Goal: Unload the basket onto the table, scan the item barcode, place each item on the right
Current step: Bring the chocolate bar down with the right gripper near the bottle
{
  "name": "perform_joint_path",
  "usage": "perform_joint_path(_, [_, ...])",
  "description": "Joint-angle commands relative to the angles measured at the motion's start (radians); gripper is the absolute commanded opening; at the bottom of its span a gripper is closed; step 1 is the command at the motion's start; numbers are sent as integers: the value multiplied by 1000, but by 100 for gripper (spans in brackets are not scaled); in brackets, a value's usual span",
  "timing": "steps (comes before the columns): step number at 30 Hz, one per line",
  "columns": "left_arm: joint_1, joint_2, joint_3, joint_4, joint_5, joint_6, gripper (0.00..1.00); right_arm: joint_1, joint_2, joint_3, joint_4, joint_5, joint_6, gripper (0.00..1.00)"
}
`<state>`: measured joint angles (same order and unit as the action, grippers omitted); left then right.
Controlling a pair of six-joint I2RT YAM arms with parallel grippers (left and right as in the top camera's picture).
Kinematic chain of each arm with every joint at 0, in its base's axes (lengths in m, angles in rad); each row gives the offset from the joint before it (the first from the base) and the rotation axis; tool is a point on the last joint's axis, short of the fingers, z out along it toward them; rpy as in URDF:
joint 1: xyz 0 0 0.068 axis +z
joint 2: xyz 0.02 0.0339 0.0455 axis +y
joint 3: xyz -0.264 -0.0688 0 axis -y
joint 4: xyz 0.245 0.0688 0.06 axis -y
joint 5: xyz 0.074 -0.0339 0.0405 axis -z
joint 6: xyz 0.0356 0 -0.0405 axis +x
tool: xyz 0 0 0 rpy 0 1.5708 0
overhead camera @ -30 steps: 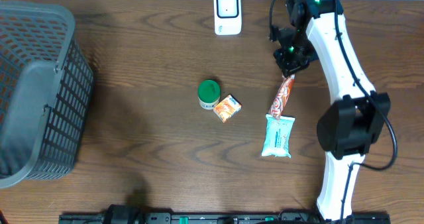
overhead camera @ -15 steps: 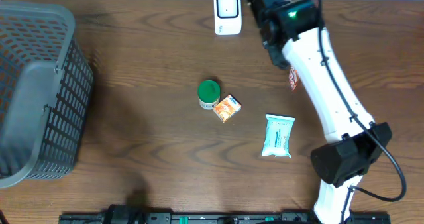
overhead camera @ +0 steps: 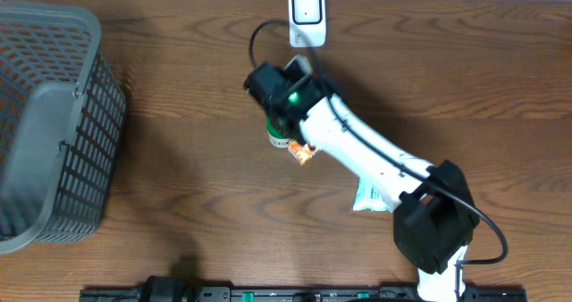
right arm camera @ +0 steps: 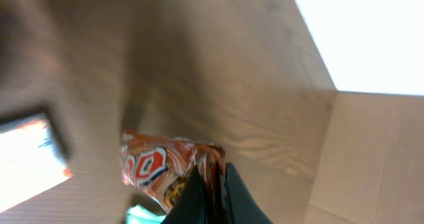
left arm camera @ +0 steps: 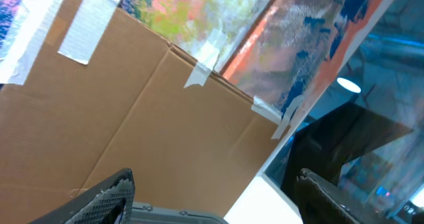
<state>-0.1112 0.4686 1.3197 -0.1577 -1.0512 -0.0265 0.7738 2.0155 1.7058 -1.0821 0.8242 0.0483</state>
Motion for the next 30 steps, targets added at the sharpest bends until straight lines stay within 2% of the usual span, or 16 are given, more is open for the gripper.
perform_joint_path(1, [6, -48, -3, 1, 4, -6, 78, 46, -3, -83, 54, -22, -83, 2])
perform_joint_path(10, [6, -120, -39, 2, 5, -43, 78, 176, -3, -156, 40, -193, -95, 2])
perform_joint_path(17, [6, -120, -43, 2, 5, -61, 78, 265, -3, -156, 50, -478, -94, 2])
perform_joint_path(18, [6, -120, -43, 2, 5, -61, 78, 270, -3, -156, 52, -507, -93, 4])
perform_joint_path(22, [6, -120, -43, 2, 5, -61, 78, 290, -3, -156, 62, -592, -48, 27])
perform_joint_path(23, [6, -120, -43, 2, 5, -61, 78, 295, -3, -156, 63, -598, -48, 45])
perform_joint_path(24, [6, -120, -43, 2, 5, -61, 78, 299, -3, -156, 63, -597, -45, 59])
perform_joint_path(25, [6, -120, -43, 2, 5, -61, 78, 303, -3, -156, 65, -597, -45, 67])
perform_joint_path(28, [6, -120, -43, 2, 5, -61, 78, 313, -3, -156, 72, -597, -45, 69])
perform_joint_path(29, [6, -120, -43, 2, 5, -61, 78, 314, -3, -156, 73, -594, -43, 67])
perform_joint_path(30, [6, -120, -43, 2, 5, -61, 78, 314, -3, -155, 72, -593, -38, 58])
